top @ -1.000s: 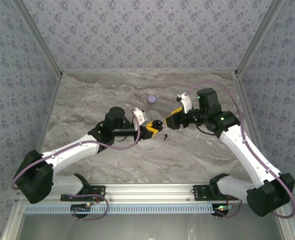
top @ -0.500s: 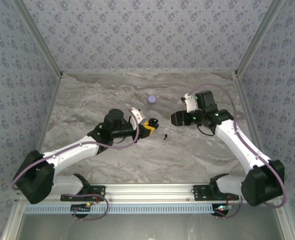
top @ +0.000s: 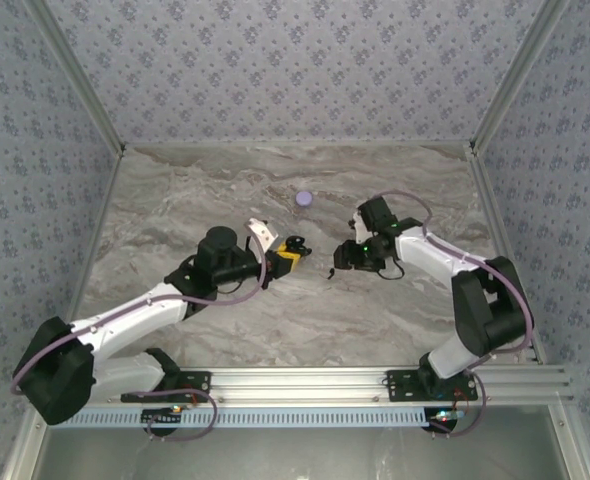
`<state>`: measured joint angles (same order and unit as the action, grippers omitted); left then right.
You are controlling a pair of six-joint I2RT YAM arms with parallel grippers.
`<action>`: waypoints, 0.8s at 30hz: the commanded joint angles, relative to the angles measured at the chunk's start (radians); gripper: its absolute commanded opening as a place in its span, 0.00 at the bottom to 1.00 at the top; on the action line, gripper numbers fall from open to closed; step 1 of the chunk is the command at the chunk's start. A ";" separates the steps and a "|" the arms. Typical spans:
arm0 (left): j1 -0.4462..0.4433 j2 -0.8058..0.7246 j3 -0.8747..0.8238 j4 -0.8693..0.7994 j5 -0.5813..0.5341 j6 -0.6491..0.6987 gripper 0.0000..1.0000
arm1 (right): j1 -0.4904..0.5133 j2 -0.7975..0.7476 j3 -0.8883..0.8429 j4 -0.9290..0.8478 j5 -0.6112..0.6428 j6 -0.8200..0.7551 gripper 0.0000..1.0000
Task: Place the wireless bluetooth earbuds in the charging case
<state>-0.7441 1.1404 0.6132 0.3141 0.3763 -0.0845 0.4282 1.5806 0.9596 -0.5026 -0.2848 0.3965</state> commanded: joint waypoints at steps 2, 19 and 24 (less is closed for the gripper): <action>-0.011 -0.047 -0.019 0.015 -0.037 -0.018 0.12 | 0.039 0.059 0.066 -0.031 0.096 0.103 0.48; -0.017 -0.087 -0.045 0.000 -0.062 -0.012 0.12 | 0.126 0.222 0.190 -0.077 0.161 0.135 0.45; -0.016 -0.095 -0.051 0.002 -0.068 -0.013 0.12 | 0.137 0.249 0.209 -0.080 0.145 0.123 0.45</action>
<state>-0.7547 1.0695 0.5652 0.3088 0.3199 -0.0959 0.5549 1.8091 1.1336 -0.5503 -0.1452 0.5095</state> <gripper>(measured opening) 0.188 0.452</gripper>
